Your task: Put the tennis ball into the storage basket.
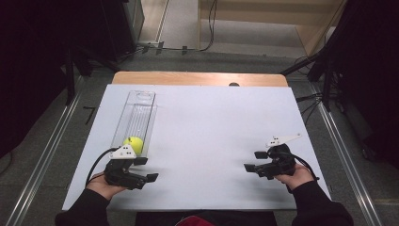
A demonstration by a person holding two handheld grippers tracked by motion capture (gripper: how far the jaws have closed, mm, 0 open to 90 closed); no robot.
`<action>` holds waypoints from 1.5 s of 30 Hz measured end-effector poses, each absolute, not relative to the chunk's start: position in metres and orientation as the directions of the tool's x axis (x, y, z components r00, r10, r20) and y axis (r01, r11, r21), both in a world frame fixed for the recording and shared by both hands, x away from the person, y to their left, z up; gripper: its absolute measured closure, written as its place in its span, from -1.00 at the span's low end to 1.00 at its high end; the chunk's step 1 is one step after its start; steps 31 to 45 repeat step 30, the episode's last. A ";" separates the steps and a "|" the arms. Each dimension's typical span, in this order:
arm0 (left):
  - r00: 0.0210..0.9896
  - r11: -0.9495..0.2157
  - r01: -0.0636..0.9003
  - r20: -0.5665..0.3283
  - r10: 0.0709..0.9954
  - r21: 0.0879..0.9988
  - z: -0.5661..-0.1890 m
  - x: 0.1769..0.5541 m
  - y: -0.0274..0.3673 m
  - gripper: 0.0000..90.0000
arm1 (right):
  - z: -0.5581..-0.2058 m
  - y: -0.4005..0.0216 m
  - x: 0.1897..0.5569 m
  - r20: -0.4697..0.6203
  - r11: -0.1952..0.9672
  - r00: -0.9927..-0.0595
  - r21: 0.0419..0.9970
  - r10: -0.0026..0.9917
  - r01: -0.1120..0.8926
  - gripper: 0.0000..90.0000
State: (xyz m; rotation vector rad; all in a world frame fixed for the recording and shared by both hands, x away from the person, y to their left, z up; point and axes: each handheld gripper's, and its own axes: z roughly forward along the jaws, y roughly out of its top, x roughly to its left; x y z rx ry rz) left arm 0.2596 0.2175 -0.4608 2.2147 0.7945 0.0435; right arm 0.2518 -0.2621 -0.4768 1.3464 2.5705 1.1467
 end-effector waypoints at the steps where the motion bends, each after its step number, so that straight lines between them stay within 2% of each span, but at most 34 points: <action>1: 0.805 -0.510 0.529 -0.210 0.555 0.679 -0.461 0.260 0.218 -0.46 | -0.478 -0.263 0.251 0.303 0.355 -0.626 0.613 0.718 0.705 -0.48; 12: 0.805 -0.509 0.529 -0.210 0.556 0.679 -0.461 0.260 0.218 -0.46 | -0.484 -0.279 0.251 0.295 0.341 -0.598 0.601 0.746 0.723 -0.48; 45: 0.806 -0.512 0.527 -0.208 0.554 0.678 -0.460 0.260 0.218 -0.46 | -0.486 -0.274 0.252 0.273 0.385 -0.620 0.585 0.736 0.714 -0.49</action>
